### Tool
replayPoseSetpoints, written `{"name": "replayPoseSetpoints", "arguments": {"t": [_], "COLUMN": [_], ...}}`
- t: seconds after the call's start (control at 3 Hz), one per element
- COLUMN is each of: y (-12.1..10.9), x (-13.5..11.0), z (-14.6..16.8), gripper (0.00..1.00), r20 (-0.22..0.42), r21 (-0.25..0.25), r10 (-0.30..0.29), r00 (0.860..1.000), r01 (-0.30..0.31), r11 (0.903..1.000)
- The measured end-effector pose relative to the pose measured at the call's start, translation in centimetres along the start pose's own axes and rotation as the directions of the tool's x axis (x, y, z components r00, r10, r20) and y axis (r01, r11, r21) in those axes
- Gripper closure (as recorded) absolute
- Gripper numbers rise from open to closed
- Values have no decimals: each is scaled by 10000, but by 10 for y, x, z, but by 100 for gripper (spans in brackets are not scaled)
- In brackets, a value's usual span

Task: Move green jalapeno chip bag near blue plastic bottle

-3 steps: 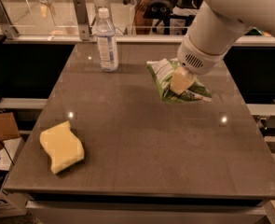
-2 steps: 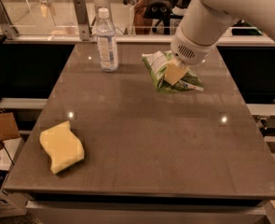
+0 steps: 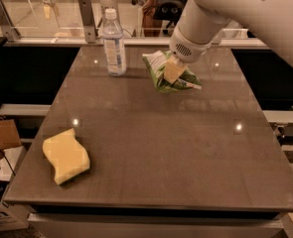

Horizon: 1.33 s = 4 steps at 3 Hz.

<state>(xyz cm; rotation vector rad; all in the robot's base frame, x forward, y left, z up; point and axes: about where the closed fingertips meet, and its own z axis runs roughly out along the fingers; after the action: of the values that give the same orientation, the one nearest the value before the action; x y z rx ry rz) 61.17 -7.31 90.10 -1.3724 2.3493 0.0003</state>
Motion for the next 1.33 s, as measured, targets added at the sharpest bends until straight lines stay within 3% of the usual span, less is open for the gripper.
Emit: {"name": "replayPoseSetpoints", "arguments": {"t": [1.33], "y": [-19], "x": [-51], "z": [47], "gripper": [100], "r20": [402], "r21": [-530], "r10": [22], "r00": [9992], "r01": [-1], "r11": [9986]}}
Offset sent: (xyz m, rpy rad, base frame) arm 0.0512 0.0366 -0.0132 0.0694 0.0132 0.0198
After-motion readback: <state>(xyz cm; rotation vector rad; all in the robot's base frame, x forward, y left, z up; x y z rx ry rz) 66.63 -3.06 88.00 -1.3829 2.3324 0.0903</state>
